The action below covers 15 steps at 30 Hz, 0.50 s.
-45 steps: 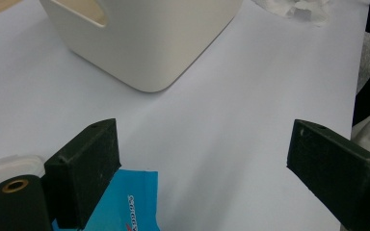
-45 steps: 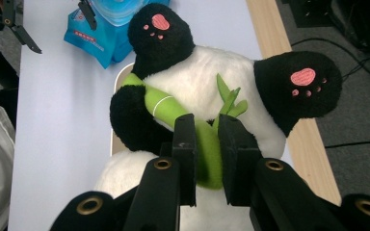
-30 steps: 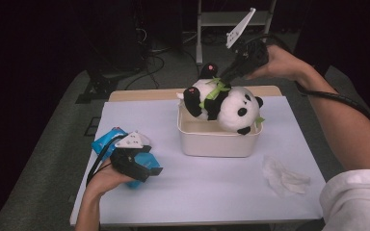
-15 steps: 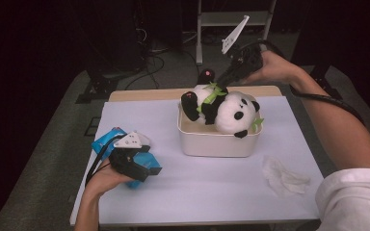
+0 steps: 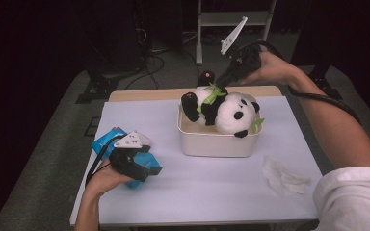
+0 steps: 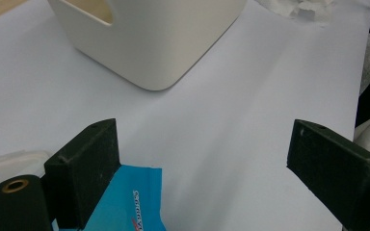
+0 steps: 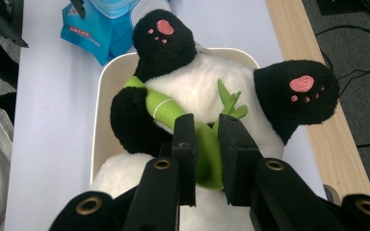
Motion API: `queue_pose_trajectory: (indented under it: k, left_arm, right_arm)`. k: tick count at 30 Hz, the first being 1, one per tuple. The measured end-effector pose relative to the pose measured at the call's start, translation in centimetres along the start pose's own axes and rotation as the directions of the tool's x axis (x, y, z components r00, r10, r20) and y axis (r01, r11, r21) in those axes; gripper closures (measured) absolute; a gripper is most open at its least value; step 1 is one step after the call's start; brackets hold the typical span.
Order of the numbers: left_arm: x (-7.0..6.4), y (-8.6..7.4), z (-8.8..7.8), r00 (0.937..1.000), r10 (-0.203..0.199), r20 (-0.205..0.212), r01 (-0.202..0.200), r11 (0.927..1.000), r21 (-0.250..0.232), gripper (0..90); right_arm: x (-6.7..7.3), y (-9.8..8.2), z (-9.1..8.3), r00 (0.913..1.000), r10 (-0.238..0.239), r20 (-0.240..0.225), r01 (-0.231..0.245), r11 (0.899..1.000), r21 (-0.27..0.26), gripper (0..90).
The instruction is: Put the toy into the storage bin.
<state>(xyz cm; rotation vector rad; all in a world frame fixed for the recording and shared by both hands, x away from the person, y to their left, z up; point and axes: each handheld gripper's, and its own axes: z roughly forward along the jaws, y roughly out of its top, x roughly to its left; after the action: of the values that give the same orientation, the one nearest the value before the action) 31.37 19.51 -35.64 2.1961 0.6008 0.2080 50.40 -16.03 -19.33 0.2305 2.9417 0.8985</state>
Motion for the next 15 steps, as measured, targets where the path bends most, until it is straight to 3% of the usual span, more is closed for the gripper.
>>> queue_pose_trajectory:
  k: [6, 15]
  left_arm:
    - [0.1, 0.0, 0.2, 1.0000, 0.001, 0.004, -0.002, 1.0000, 0.008, 10.1]
    - [0.2, 0.0, 0.2, 1.0000, -0.005, 0.004, 0.005, 1.0000, 0.004, 10.1]
  right_arm:
    - [-0.4, -0.3, 0.3, 0.9999, 0.013, -0.005, -0.013, 1.000, 0.003, 77.5]
    - [-0.6, -0.6, 2.2, 0.9992, 0.018, -0.037, -0.018, 1.000, 0.010, 77.4]
